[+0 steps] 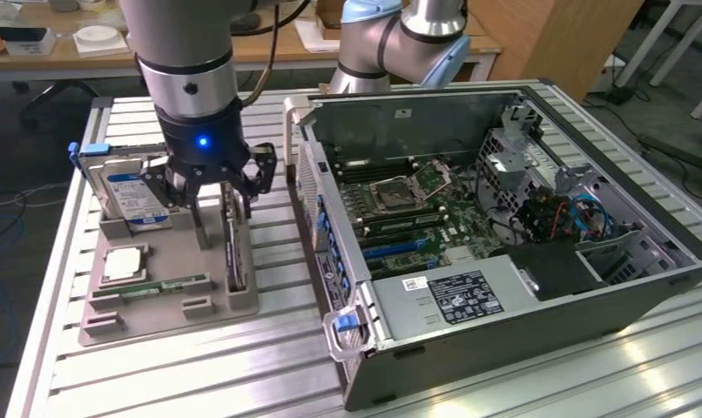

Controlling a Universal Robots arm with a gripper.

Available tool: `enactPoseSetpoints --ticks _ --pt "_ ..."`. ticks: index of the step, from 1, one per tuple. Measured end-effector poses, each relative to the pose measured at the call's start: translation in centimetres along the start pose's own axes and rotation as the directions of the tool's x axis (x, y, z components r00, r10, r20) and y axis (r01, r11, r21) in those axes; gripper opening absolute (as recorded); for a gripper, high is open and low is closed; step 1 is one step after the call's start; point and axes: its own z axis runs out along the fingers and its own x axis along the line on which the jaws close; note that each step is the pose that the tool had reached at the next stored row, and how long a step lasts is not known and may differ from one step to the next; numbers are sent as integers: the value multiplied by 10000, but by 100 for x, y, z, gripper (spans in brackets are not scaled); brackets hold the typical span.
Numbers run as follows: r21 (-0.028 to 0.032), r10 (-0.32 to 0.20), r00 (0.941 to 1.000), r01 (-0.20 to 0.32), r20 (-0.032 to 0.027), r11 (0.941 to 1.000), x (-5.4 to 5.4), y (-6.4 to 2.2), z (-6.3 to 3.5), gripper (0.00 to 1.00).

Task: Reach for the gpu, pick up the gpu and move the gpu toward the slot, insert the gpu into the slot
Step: 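Pick up the gpu and move the gpu toward the slot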

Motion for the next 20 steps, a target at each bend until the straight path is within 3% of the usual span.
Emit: enactPoseSetpoints --ticks 20 --pt "1 -2 10000 2 35 10000 3 -36 363 65"
